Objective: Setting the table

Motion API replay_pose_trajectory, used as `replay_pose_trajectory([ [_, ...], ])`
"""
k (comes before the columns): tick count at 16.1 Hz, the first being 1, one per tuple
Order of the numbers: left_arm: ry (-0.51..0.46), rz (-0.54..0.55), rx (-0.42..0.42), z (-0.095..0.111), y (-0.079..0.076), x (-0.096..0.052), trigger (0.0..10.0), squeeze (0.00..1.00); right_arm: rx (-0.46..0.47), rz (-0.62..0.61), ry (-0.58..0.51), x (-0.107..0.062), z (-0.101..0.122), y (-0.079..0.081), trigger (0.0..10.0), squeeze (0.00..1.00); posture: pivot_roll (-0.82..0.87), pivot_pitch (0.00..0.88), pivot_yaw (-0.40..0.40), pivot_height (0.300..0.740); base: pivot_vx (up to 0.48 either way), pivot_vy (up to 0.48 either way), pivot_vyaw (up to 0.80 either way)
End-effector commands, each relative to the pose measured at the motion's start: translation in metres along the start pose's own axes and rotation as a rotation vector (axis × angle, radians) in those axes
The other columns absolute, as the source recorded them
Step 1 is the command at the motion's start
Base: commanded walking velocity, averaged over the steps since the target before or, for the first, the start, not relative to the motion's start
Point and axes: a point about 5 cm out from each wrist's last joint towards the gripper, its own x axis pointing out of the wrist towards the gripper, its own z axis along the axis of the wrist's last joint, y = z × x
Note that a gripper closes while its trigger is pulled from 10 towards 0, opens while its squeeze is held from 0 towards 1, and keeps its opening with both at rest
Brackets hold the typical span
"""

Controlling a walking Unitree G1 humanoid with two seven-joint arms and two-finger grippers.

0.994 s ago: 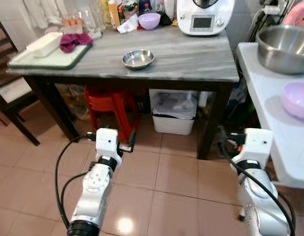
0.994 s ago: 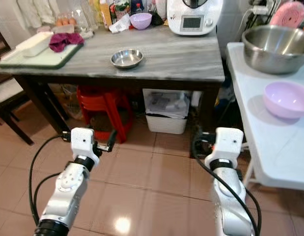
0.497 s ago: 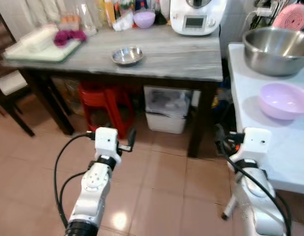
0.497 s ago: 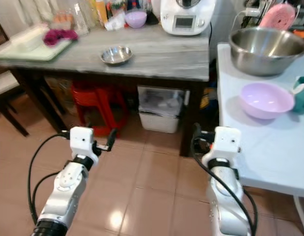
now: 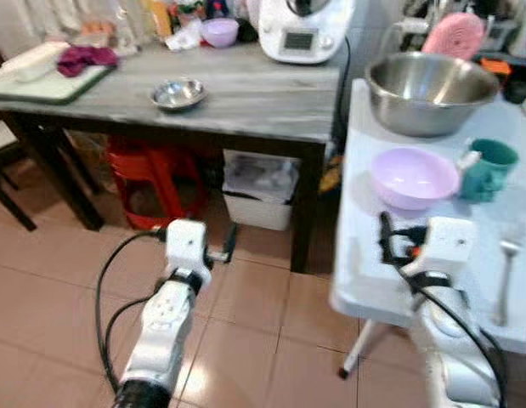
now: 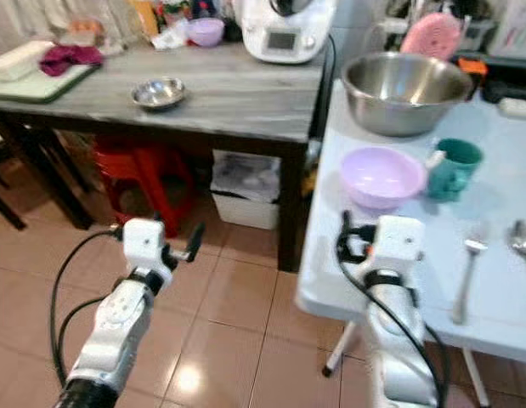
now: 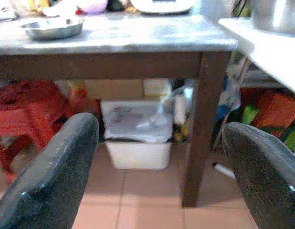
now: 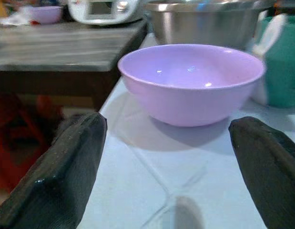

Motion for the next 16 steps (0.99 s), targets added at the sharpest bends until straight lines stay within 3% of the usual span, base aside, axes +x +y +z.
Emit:
replay_pose_trajectory([
  [1,-0.014,0.003,0.003,0.003,0.001,0.002,10.0,0.0,-0.024,-0.015,-0.009,0.001,0.002,-0.002,10.0,0.0,-0.23,0.064,0.086,0.74,0.0,-0.304,0.0],
  [9,-0.061,-0.018,-0.05,0.011,-0.004,0.005,10.0,0.0,-0.104,0.004,-0.025,0.003,0.0,0.001,10.0,0.0,-0.24,0.073,0.086,0.74,0.0,0.0,0.0],
  [11,-0.057,-0.072,-0.032,0.01,-0.008,0.003,10.0,0.0,-0.133,0.012,-0.028,0.001,0.0,0.002,10.0,0.0,-0.24,0.073,0.086,0.74,0.0,0.0,0.0],
  [13,-0.042,-0.222,-0.039,0.007,-0.02,-0.003,10.0,0.0,-0.196,0.048,-0.027,0.001,0.0,0.005,10.0,0.0,-0.24,0.078,0.079,0.74,0.0,0.0,0.0],
  [16,-0.036,-0.314,-0.051,0.008,-0.022,-0.006,10.0,0.0,-0.252,0.085,-0.044,0.006,0.005,0.006,10.0,0.0,-0.24,0.079,0.078,0.74,0.0,0.0,0.0],
])
